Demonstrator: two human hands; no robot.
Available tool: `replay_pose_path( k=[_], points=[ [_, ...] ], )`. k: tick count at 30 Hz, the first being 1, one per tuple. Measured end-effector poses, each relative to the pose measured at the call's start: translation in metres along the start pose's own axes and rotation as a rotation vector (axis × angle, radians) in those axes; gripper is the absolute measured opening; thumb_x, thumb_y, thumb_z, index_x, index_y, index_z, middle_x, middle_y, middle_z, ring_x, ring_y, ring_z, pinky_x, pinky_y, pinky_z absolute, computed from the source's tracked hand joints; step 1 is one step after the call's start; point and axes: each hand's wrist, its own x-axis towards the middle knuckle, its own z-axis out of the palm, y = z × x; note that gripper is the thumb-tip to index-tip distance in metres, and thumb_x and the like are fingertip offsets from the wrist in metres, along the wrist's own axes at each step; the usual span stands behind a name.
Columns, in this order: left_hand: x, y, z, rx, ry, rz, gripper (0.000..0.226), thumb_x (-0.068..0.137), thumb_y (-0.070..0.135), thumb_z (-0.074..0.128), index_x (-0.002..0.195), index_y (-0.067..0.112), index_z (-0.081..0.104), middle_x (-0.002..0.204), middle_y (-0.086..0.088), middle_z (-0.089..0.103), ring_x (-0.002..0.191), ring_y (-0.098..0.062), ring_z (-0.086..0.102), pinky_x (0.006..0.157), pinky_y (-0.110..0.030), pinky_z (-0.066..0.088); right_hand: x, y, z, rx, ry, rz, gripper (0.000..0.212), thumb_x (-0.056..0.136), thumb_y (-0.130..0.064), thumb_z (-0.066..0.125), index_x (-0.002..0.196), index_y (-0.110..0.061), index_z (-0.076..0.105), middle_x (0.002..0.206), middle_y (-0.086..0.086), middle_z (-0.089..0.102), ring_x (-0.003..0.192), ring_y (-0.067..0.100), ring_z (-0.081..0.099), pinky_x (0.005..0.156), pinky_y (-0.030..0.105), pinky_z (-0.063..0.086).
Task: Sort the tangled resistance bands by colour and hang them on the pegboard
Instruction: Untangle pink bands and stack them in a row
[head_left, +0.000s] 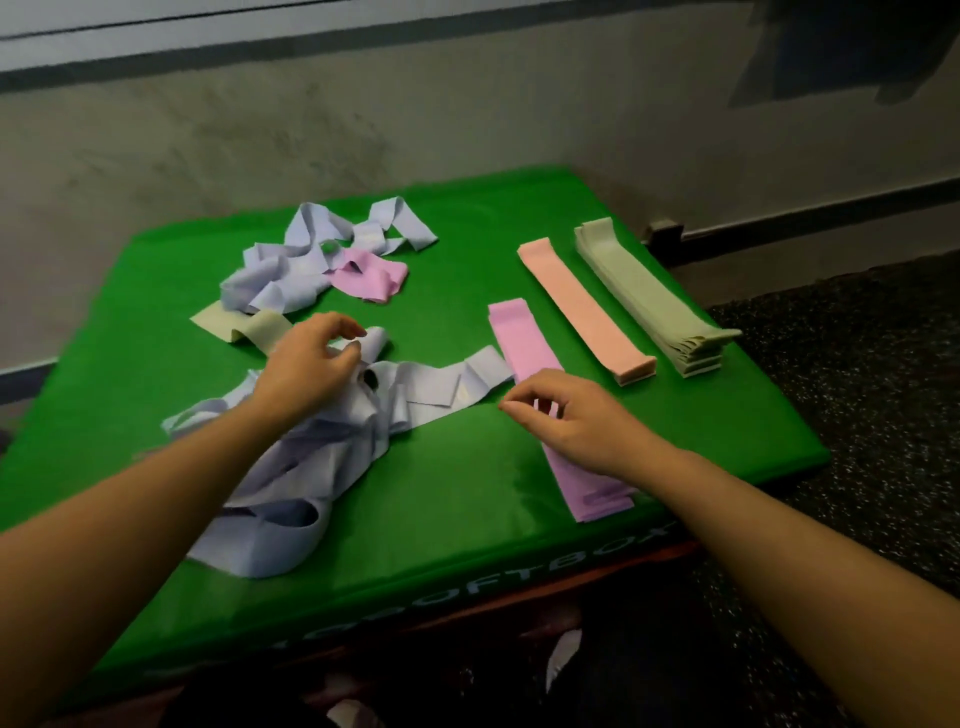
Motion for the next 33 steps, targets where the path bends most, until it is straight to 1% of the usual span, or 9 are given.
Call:
replay_pose_path(
  k=[3, 8, 12, 16, 19, 23, 27, 31, 33],
  points=[
    [-0.014, -0.032, -0.020, 0.011, 0.055, -0.043, 0.021, 0.091, 0.029, 0.057, 0.105, 0.018, 0.067, 0.109, -0.003, 0.067, 0.100, -0.023, 0.062, 0.088, -0.043, 0.050, 0.027, -0.015, 0.018, 0.023, 0.033, -0.040, 0.012, 0.096, -0.022, 0.063, 0.102, -0.019, 0.072, 0.090, -0.009, 0.065, 0.077, 0.000, 0.056, 0.068, 0.016, 0.043],
    [-0.039, -0.074, -0.029, -0.093, 0.046, -0.160, 0.011, 0.094, 0.027, 0.060, 0.105, 0.025, 0.064, 0.109, 0.001, 0.066, 0.099, -0.020, 0.062, 0.086, -0.038, 0.049, 0.077, -0.040, 0.048, -0.026, 0.008, -0.010, 0.015, 0.096, -0.024, 0.061, 0.105, -0.019, 0.071, 0.089, -0.012, 0.062, 0.076, 0.000, 0.053, 0.069, 0.017, 0.043],
    [-0.032, -0.079, -0.025, -0.102, 0.040, -0.125, 0.014, 0.096, 0.028, 0.059, 0.107, 0.024, 0.065, 0.109, 0.004, 0.064, 0.102, -0.016, 0.059, 0.088, -0.036, 0.047, 0.121, -0.049, 0.070, -0.056, -0.015, 0.032, 0.015, 0.094, -0.021, 0.060, 0.103, -0.021, 0.071, 0.097, -0.004, 0.067, 0.079, 0.009, 0.056, 0.076, 0.028, 0.046],
    [-0.008, -0.073, -0.012, -0.140, 0.093, -0.074, 0.021, 0.097, 0.031, 0.055, 0.108, 0.017, 0.066, 0.111, -0.001, 0.065, 0.105, -0.019, 0.058, 0.092, -0.036, 0.044, 0.165, -0.049, 0.087, -0.106, -0.002, 0.057, 0.016, 0.091, -0.019, 0.059, 0.101, -0.022, 0.071, 0.094, -0.005, 0.062, 0.074, 0.007, 0.054, 0.071, 0.028, 0.043],
    [0.004, -0.080, 0.004, -0.168, 0.054, -0.080, 0.023, 0.096, 0.036, 0.052, 0.108, 0.020, 0.065, 0.110, -0.002, 0.063, 0.103, -0.020, 0.057, 0.093, -0.039, 0.044, 0.195, -0.045, 0.095, -0.148, -0.012, 0.087, 0.023, 0.090, -0.018, 0.060, 0.111, -0.019, 0.070, 0.102, -0.004, 0.060, 0.084, 0.010, 0.053, 0.078, 0.027, 0.043],
    [0.004, -0.092, 0.025, -0.093, 0.028, -0.086, 0.032, 0.092, 0.050, 0.042, 0.108, 0.031, 0.063, 0.111, 0.005, 0.064, 0.106, -0.018, 0.056, 0.092, -0.041, 0.043, 0.229, -0.039, 0.100, -0.177, -0.031, 0.093, 0.037, 0.090, -0.015, 0.060, 0.127, -0.014, 0.063, 0.127, 0.004, 0.060, 0.099, 0.010, 0.052, 0.087, 0.023, 0.038],
    [0.005, -0.096, 0.033, -0.024, 0.072, -0.068, 0.026, 0.095, 0.048, 0.043, 0.105, 0.033, 0.061, 0.108, 0.009, 0.060, 0.105, -0.015, 0.051, 0.085, -0.035, 0.033, 0.264, -0.025, 0.105, -0.304, -0.041, 0.120, 0.050, 0.087, -0.018, 0.060, 0.137, -0.013, 0.056, 0.142, 0.013, 0.051, 0.128, 0.028, 0.050, 0.107, 0.037, 0.039],
    [0.003, -0.094, 0.034, -0.034, 0.095, -0.072, 0.028, 0.093, 0.049, 0.040, 0.103, 0.033, 0.061, 0.105, 0.012, 0.058, 0.102, -0.011, 0.049, 0.085, -0.035, 0.033, 0.289, -0.008, 0.113, -0.335, -0.022, 0.201, 0.056, 0.089, -0.024, 0.062, 0.142, -0.012, 0.048, 0.141, 0.014, 0.053, 0.127, 0.035, 0.050, 0.105, 0.043, 0.042],
    [0.003, -0.094, 0.035, -0.027, 0.100, -0.068, 0.029, 0.093, 0.049, 0.040, 0.103, 0.033, 0.061, 0.105, 0.012, 0.058, 0.102, -0.011, 0.048, 0.084, -0.034, 0.030, 0.294, -0.001, 0.118, -0.360, -0.002, 0.220, 0.052, 0.089, -0.029, 0.064, 0.138, -0.014, 0.053, 0.134, 0.012, 0.060, 0.121, 0.036, 0.055, 0.099, 0.044, 0.047]
  ],
)
